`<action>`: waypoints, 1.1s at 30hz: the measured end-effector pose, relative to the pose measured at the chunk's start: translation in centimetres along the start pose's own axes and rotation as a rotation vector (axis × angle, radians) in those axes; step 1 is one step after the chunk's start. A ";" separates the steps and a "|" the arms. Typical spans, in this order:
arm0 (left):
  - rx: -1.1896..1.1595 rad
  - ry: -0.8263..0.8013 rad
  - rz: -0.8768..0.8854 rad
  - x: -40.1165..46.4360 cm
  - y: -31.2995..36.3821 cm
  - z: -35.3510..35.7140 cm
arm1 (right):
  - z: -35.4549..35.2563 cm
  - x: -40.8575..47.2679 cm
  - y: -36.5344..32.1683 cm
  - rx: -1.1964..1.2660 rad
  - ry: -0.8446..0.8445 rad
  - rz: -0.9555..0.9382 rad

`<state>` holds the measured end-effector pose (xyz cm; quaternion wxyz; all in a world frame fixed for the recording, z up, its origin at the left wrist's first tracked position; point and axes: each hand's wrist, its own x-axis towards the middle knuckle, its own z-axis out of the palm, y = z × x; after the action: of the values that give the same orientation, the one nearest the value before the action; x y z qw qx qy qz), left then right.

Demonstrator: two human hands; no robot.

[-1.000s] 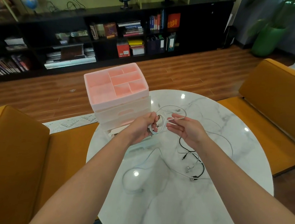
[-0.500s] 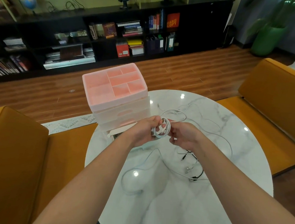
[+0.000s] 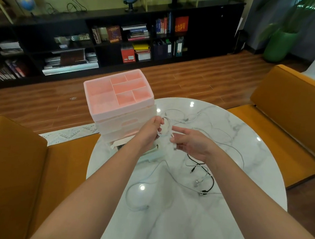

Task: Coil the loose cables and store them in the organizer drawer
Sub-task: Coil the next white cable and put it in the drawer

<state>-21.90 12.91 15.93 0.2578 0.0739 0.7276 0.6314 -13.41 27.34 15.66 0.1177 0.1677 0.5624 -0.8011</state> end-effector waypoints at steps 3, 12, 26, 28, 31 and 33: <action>-0.020 0.021 0.021 0.5 0.3 -1.3 | -0.7 -0.7 0.6 -0.076 0.014 0.052; -0.069 0.066 0.032 1.1 1.6 -2.2 | -1.7 -1.4 3.1 -0.583 0.005 0.196; 0.086 -0.030 0.121 -0.5 -0.7 -0.9 | 3.4 -0.6 -1.0 -0.390 0.104 -0.048; 0.052 -0.020 0.119 -0.5 -0.9 -0.9 | 3.6 -0.7 -1.0 -0.418 0.141 -0.035; 0.000 0.021 0.099 -0.5 -0.8 -1.0 | 3.5 -1.0 -1.0 -0.516 0.160 -0.005; -0.009 0.049 0.082 -0.5 -0.8 -1.3 | 3.1 -0.9 -1.0 -0.558 0.190 0.009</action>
<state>-21.85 11.42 15.39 0.2140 0.0868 0.7273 0.6464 -13.34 24.80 17.81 0.1094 0.2056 0.7688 -0.5956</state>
